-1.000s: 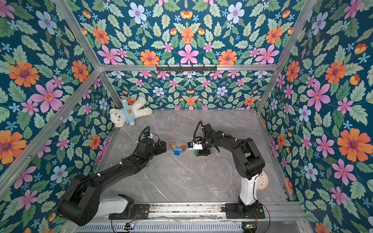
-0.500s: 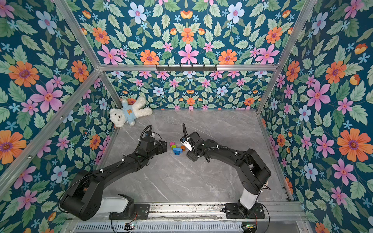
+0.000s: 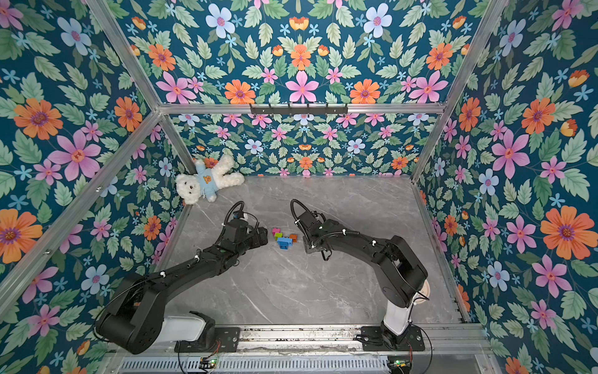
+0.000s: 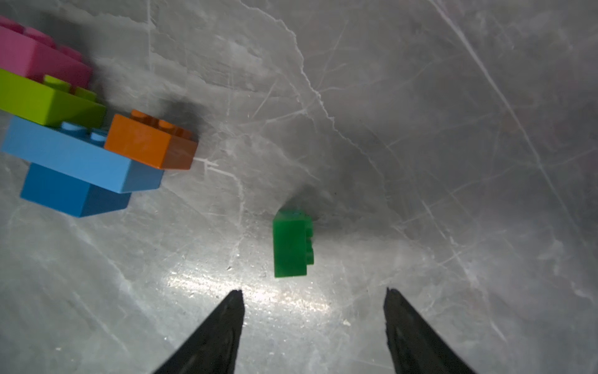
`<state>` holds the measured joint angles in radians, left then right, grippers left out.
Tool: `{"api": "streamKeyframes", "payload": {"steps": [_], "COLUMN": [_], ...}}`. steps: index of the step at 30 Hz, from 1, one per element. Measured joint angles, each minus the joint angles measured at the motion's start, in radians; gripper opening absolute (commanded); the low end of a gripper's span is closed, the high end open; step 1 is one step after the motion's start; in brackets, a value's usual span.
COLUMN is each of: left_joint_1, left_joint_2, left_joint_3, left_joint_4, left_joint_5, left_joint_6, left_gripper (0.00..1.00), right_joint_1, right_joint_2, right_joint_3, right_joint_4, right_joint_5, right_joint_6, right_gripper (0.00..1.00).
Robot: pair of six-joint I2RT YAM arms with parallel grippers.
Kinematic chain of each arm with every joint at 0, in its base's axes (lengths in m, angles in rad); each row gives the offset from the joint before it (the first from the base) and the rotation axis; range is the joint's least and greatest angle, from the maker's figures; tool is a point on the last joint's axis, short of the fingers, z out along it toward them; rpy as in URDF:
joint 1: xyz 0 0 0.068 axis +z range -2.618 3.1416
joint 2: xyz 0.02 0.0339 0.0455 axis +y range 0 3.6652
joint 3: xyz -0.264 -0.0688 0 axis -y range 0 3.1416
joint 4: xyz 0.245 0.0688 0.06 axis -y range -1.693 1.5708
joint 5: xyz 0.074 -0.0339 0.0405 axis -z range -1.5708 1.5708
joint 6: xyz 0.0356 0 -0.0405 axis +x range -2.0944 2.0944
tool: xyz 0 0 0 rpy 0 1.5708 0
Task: Assemble the letter v with lego
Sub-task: Pick up the lego brick from the center of the board.
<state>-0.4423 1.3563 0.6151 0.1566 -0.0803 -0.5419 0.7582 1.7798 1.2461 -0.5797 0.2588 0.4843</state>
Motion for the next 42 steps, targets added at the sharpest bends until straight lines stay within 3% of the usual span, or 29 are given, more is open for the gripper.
{"api": "streamKeyframes", "payload": {"steps": [13, 21, 26, 29, 35, 37, 42], "left_joint_1": [0.0, 0.0, 0.0, 0.0, 0.0, 0.0, 0.0], "left_joint_2": [0.017, 0.031, 0.035, 0.04, 0.044, 0.043, 0.04], "left_joint_3": [-0.001, 0.003, 0.004, 0.005, 0.005, 0.005, 0.005], "left_joint_4": [0.0, 0.0, 0.0, 0.0, 0.0, 0.0, 0.0], "left_joint_5": [0.001, 0.004, 0.004, 0.004, 0.003, 0.003, 0.003], "left_joint_6": [0.003, 0.018, 0.019, 0.022, 0.022, 0.025, 0.026], "left_gripper": [0.96, 0.96, 0.97, 0.97, 0.97, 0.97, 0.97], "right_joint_1": [-0.014, -0.026, -0.038, -0.037, -0.042, -0.045, -0.063], "right_joint_2": [0.099, 0.142, 0.15, 0.156, 0.164, 0.168, 0.17], "right_joint_3": [0.031, 0.043, 0.04, 0.041, 0.056, 0.069, 0.113], "right_joint_4": [0.005, 0.031, 0.06, 0.061, 0.065, 0.065, 0.07], "right_joint_5": [-0.058, -0.077, -0.101, -0.117, -0.124, -0.129, -0.153], "right_joint_6": [0.027, -0.02, -0.055, -0.097, -0.174, -0.213, -0.39], "right_gripper": [0.57, 0.39, 0.35, 0.27, 0.22, 0.16, 0.08]}}
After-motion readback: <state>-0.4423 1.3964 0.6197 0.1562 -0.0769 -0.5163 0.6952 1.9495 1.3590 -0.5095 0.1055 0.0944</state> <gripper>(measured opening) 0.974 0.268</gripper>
